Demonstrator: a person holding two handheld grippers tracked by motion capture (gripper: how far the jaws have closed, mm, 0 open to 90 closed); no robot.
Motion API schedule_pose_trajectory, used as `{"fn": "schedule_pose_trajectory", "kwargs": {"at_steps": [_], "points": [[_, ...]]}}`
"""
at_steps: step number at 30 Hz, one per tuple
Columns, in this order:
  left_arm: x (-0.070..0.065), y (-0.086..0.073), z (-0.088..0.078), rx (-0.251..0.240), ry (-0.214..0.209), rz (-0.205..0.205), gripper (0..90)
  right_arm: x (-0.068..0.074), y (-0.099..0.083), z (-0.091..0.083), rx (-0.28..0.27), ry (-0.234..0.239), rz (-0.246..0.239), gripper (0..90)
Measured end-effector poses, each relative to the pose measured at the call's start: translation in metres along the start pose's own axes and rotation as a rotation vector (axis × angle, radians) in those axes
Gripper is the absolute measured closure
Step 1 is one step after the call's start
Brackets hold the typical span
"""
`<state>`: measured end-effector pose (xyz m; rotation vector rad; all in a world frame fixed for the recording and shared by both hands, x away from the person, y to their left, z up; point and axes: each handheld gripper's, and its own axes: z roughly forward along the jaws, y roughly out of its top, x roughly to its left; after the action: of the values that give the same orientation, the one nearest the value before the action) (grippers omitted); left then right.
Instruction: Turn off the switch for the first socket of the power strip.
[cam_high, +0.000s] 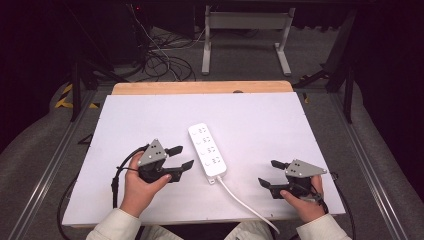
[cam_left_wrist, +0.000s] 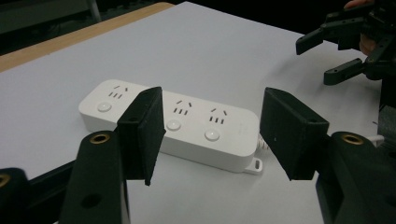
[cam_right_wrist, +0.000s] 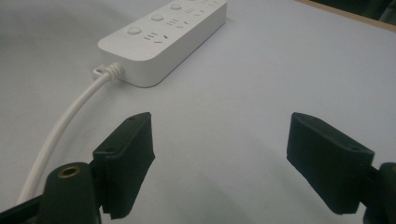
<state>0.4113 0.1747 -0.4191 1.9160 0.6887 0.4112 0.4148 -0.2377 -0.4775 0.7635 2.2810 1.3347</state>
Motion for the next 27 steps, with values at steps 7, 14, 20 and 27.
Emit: {"fn": "schedule_pose_trajectory", "kwargs": {"at_steps": [7,14,20,27], "points": [[-0.003,0.006,0.018,0.008,-0.016,0.015,43.7,0.0,0.0,0.0,-0.002,0.006,-0.002,22.7],[-0.006,0.01,0.033,0.017,-0.026,0.021,45.0,0.0,0.0,0.0,-0.002,0.009,-0.005,22.7],[-0.007,0.011,0.045,0.027,-0.03,0.026,45.7,0.0,0.0,0.001,-0.001,0.011,-0.007,22.7],[-0.008,0.013,0.053,0.035,-0.041,0.028,47.0,0.0,0.0,0.001,-0.003,0.013,-0.008,22.6]]}}
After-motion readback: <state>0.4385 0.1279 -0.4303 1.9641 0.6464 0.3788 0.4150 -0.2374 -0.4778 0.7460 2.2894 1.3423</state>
